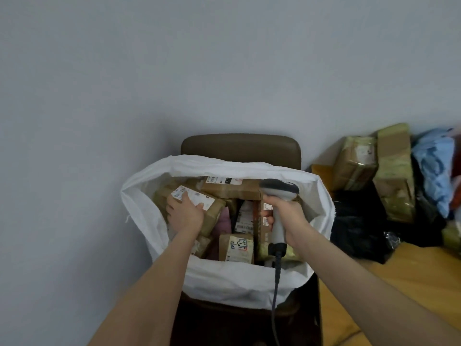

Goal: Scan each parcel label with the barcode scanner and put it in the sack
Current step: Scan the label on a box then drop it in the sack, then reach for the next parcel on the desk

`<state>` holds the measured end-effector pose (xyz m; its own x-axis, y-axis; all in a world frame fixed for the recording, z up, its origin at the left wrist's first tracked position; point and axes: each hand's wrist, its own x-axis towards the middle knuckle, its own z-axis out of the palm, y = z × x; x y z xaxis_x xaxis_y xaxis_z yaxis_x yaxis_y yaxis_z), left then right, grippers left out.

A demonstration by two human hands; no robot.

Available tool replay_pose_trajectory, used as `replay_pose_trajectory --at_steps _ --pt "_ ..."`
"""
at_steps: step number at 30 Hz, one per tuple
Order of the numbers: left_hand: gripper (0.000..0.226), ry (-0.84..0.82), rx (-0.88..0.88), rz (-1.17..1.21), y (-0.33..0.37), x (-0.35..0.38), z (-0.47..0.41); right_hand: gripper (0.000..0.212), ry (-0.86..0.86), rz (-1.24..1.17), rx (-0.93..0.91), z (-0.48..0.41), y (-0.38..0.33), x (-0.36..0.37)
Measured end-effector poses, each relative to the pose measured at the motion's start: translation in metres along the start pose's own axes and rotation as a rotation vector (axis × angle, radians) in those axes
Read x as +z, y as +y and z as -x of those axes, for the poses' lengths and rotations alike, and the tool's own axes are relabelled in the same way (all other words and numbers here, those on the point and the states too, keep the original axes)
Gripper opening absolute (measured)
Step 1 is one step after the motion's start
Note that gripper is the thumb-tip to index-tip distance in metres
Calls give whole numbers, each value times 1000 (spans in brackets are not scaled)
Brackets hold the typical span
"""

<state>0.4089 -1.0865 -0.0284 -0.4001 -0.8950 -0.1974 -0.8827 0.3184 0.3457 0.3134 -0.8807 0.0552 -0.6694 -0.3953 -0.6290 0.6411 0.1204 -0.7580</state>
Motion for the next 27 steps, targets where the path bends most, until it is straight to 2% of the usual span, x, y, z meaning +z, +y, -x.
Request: replay_pose_trajectory --at_steps 4,9,15,19,22,27 --pt "46 88 178 9 48 -14 20 19 68 -34 -31 23 -10 -24" --pt "41 6 390 67 129 -3 66 20 124 -136 -99 56 -27 -91" --pt "43 -97 613 105 234 29 164 14 232 -211 -176 97 -38 -216" --pt "46 -151 706 120 301 53 235 19 275 -239 -197 117 -43 -311" --pt "49 -195 703 144 345 71 284 12 333 -229 -228 126 -52 -376" --pt "63 -255 762 147 398 95 340 13 404 -262 -258 131 -74 -448"
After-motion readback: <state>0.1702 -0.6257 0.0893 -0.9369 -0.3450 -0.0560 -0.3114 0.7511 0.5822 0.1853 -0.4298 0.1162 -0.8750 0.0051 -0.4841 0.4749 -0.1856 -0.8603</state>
